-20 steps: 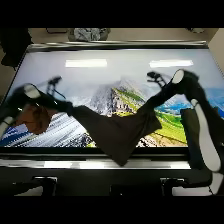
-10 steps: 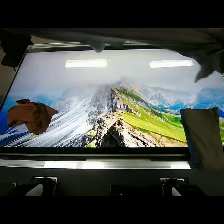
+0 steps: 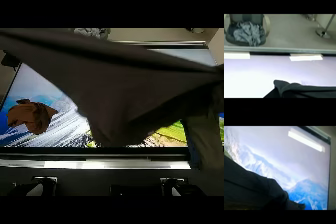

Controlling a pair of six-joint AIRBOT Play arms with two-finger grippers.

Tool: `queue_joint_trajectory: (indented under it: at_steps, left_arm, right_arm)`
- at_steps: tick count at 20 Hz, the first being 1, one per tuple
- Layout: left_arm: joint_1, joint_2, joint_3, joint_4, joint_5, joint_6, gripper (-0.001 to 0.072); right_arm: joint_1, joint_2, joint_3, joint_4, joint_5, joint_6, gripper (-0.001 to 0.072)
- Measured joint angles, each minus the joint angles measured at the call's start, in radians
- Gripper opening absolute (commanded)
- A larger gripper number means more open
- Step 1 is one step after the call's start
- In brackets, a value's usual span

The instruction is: Fold the shirts.

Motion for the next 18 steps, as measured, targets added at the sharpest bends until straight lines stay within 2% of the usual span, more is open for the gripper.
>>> queue_joint_trajectory:
  at_steps: [3,5,8,10,13,14,15,16,18]
  left_arm:
    - [0.000,-0.019,-0.234,0.001,0.005,0.000,0.0029]
    - [0.000,-0.058,-0.386,-0.011,0.063,0.000,0.0029]
    - [0.001,-0.185,-0.526,-0.056,0.158,0.000,0.0029]
    - [0.001,-0.300,-0.569,-0.108,0.209,0.000,0.0029]
    - [0.001,-0.461,-0.593,-0.197,0.253,0.008,0.0029]
    - [0.002,-0.505,-0.597,-0.232,0.263,0.023,0.0030]
    - [0.002,-0.539,-0.600,-0.262,0.267,0.035,0.0030]
    - [0.002,-0.569,-0.603,-0.285,0.267,0.055,0.0030]
    - [0.003,-0.599,-0.602,-0.324,0.261,0.105,0.0030]
  right_arm:
    - [0.000,-0.112,-0.112,0.003,-0.014,0.002,0.0054]
    - [0.000,-0.224,-0.175,0.010,-0.127,0.010,0.0055]
    - [0.000,-0.431,-0.220,0.084,-0.389,0.055,0.0055]
    - [-0.001,-0.556,-0.232,0.184,-0.559,0.087,0.0055]
    - [-0.001,-0.703,-0.241,0.366,-0.695,0.114,0.0058]
    - [0.000,-0.735,-0.243,0.415,-0.707,0.118,0.0151]
    - [0.000,-0.763,-0.244,0.457,-0.708,0.122,0.0400]
    - [-0.001,-0.778,-0.244,0.487,-0.706,0.122,0.0524]
    - [-0.009,-0.784,-0.236,0.527,-0.663,0.082,0.0527]
